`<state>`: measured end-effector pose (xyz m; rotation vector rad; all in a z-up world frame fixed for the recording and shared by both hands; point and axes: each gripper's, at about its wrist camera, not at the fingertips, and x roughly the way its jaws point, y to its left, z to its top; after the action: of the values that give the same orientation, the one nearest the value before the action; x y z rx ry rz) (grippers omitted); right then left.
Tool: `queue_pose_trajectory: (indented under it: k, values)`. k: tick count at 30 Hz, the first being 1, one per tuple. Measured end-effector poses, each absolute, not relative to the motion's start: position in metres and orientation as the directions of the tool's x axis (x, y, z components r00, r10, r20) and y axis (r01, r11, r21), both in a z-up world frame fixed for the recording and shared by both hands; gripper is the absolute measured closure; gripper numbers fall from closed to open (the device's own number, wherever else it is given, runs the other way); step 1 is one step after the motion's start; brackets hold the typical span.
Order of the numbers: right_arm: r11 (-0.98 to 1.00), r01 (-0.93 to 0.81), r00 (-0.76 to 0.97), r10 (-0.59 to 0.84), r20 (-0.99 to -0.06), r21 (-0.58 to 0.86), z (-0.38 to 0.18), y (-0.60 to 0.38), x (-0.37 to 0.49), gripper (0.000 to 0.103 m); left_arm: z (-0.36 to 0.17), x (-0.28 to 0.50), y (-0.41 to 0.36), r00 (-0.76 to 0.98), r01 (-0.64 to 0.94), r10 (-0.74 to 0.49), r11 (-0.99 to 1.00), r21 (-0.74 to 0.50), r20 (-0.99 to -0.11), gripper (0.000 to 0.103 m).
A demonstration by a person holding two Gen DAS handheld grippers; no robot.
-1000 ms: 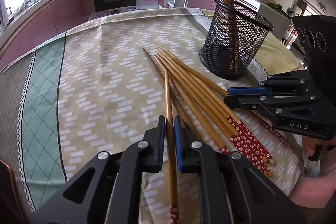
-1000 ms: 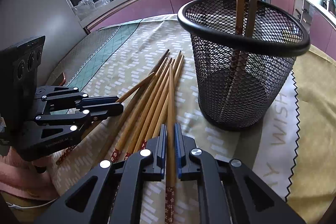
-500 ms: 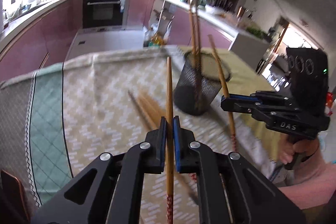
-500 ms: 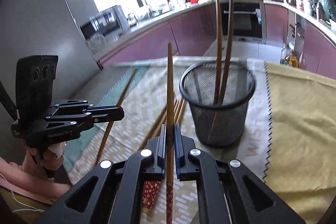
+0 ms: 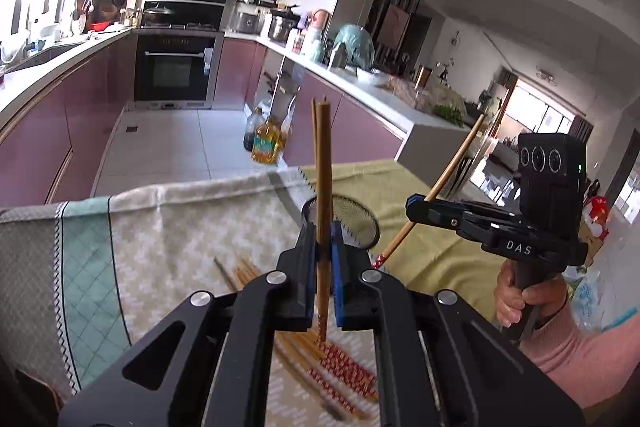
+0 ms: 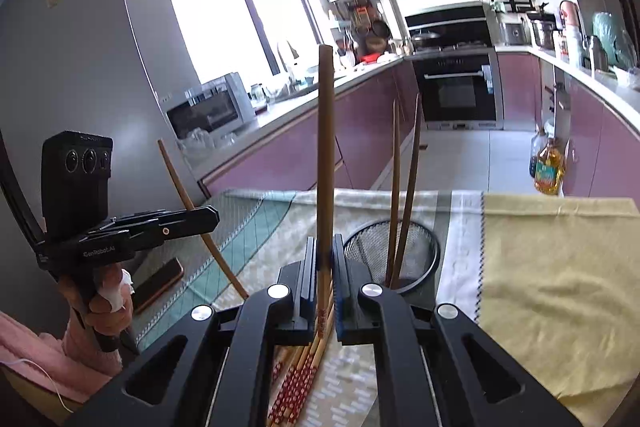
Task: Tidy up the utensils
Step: 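Lift the chopstick with the right gripper and insert it into the mesh cup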
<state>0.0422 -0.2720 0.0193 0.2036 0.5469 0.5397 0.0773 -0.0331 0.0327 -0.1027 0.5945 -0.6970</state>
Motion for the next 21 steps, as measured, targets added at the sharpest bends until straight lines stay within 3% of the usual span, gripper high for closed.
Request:
queue_pose_trajectory:
  k: [13, 21]
  values:
    - [0.865, -0.433, 0.784, 0.500, -0.367, 0.253, 0.066, -0.290, 0.054, 0.097, 0.095, 0.096, -0.055, 0.654, 0.615, -0.669, 0.742, -0.265, -0.354, 0.096]
    - [0.882, -0.402, 0.795, 0.470, -0.384, 0.245, 0.063, -0.294, 0.073, 0.097, 0.095, 0.116, -0.078, 0.670, 0.595, -0.641, 0.765, -0.246, -0.374, 0.096]
